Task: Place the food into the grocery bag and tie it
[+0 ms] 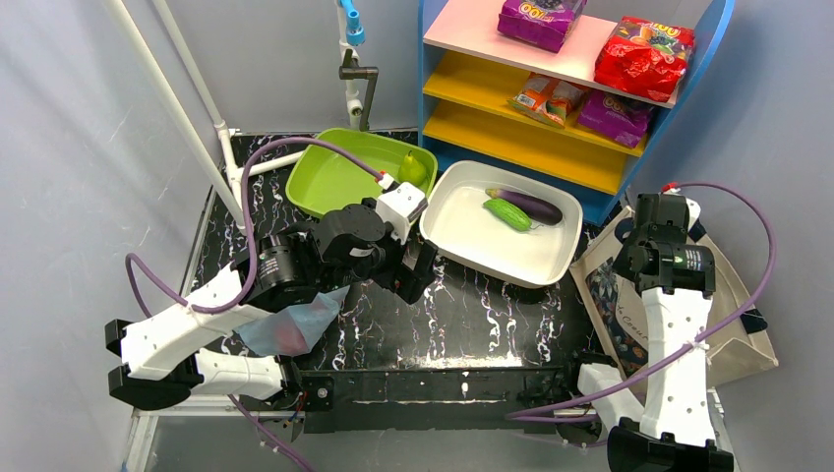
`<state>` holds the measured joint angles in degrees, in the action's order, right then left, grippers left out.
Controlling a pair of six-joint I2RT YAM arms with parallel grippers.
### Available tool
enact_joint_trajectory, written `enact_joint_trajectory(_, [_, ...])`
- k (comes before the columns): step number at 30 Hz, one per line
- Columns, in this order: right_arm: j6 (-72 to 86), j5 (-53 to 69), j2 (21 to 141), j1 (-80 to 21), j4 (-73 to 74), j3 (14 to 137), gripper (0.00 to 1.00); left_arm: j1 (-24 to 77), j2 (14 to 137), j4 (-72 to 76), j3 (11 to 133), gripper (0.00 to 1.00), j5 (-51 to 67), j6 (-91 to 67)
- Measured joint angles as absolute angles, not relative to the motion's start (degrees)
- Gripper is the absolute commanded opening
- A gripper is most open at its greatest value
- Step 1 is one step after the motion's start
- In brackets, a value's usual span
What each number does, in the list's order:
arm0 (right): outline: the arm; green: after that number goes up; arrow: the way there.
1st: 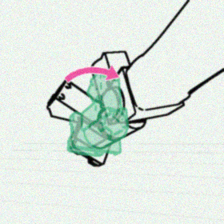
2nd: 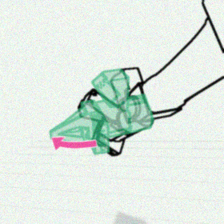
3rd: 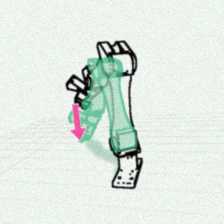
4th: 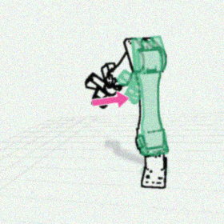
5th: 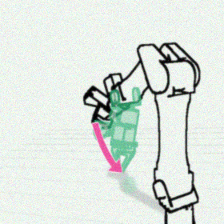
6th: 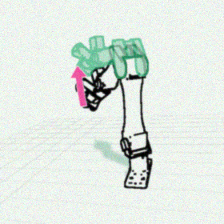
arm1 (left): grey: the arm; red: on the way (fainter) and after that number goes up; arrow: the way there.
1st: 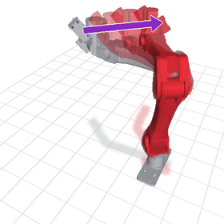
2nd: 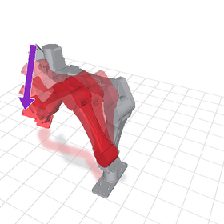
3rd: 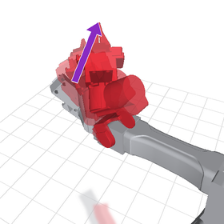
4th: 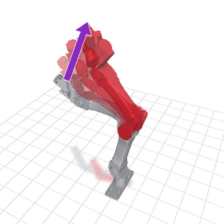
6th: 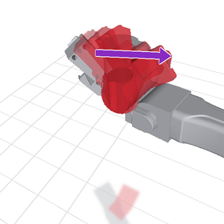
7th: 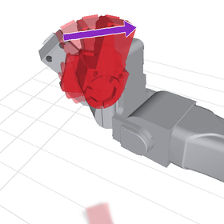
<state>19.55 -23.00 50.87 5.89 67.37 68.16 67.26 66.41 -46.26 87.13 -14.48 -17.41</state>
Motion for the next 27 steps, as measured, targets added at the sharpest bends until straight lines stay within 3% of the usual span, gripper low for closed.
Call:
enact_joint_trajectory(4, [19.51, -22.76, 51.29, 5.89, 69.97, 71.4, 0.01, 67.26, 66.15, -46.22, 86.54, 0.99, -14.61, -18.46])
enact_joint_trajectory(18, [19.14, -25.21, 57.93, 5.89, 83.55, 103.5, 0.01, 67.26, 64.71, -45.41, 85.8, 0.99, -14.79, -20.14])
enact_joint_trajectory(27, [20.82, -9.32, 59.88, 5.34, 84.25, 111.9, 0.01, 67.26, 62.28, -45.32, 84.71, 1.0, -16.69, -20.8])
